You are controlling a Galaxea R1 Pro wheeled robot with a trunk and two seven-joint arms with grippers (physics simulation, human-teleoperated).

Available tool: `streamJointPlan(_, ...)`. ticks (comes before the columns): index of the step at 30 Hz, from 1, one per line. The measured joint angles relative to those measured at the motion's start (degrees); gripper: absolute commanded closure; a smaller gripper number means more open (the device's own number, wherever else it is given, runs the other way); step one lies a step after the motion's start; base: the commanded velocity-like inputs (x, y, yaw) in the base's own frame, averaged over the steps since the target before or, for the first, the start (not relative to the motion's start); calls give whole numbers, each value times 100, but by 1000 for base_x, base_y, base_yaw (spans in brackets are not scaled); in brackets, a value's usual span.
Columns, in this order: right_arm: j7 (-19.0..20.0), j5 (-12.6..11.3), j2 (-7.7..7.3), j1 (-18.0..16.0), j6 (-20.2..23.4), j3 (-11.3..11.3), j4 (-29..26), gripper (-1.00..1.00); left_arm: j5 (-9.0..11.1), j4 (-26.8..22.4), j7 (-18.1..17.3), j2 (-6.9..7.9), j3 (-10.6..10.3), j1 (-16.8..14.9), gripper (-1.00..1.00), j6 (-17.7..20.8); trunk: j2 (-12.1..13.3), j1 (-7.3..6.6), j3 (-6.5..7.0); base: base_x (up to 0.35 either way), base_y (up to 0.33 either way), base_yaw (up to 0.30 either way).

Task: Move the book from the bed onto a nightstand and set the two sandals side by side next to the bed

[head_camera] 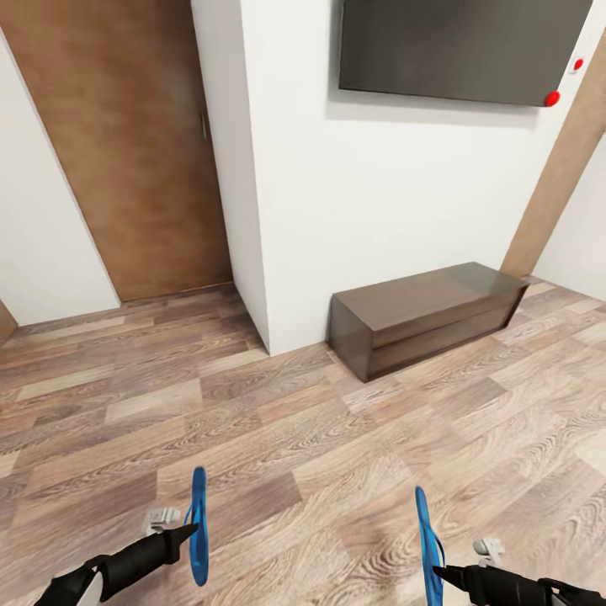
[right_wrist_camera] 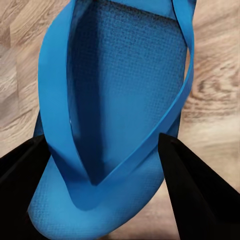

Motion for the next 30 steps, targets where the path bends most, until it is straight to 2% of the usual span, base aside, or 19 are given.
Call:
streamJointPlan(21,-7,1,6,0,-2,1,0,100,-6,0,4,-47,-5,2,100,3,28,-54,466,0,0,0)
streamJointPlan(30,-2,0,6,0,-2,1,0,100,-4,0,6,-47,-5,-1,100,3,384,-249,628,0,0,0)
